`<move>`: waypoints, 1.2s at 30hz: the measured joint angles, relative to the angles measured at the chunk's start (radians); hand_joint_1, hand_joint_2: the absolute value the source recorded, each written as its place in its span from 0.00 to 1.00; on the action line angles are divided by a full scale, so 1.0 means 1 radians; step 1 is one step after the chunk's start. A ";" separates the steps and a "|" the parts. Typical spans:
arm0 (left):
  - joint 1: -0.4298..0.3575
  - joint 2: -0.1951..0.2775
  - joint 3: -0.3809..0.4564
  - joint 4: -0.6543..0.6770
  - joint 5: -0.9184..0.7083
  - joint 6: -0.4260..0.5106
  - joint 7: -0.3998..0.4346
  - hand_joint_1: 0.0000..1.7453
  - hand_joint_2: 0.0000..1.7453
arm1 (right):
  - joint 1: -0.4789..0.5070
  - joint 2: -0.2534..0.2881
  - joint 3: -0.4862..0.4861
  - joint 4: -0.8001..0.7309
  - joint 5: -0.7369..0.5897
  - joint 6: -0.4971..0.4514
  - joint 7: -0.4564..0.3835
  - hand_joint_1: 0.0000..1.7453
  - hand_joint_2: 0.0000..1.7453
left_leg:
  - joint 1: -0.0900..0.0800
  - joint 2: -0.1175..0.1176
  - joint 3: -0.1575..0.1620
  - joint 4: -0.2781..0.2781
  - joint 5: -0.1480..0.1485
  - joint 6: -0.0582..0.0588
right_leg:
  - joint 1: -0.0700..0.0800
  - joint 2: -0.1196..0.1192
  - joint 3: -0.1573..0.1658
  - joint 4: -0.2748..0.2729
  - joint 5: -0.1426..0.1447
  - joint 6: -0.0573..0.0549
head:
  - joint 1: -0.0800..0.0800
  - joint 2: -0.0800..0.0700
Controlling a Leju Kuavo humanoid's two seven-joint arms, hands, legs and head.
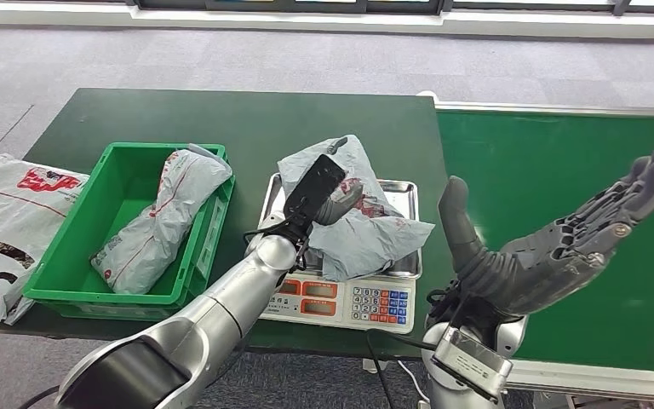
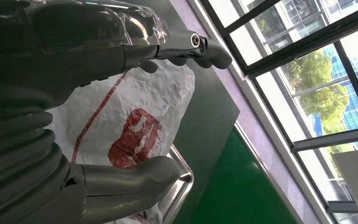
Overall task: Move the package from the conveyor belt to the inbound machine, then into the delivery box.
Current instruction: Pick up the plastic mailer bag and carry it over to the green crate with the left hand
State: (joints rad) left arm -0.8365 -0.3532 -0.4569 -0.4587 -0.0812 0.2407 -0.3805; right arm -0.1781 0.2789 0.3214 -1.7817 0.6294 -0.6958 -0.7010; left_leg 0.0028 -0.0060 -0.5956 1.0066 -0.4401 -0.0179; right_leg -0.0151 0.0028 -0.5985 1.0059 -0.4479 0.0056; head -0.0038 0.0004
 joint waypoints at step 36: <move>0.135 0.000 -0.524 0.091 0.085 0.159 0.147 0.00 1.00 | -0.001 0.000 0.006 -0.001 -0.026 0.000 0.000 0.00 1.00 | 0.000 -0.003 0.005 0.000 -0.002 0.002 | -0.001 -0.004 0.008 0.000 -0.002 0.002 | 0.000 0.000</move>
State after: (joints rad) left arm -0.7018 -0.3532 -0.9807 -0.3680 0.0037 0.3995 -0.2332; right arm -0.1788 0.2789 0.3277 -1.7823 0.6036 -0.6959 -0.7012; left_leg 0.0029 -0.0087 -0.5904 1.0066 -0.4420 -0.0157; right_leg -0.0165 -0.0008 -0.5904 1.0058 -0.4502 0.0075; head -0.0038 0.0004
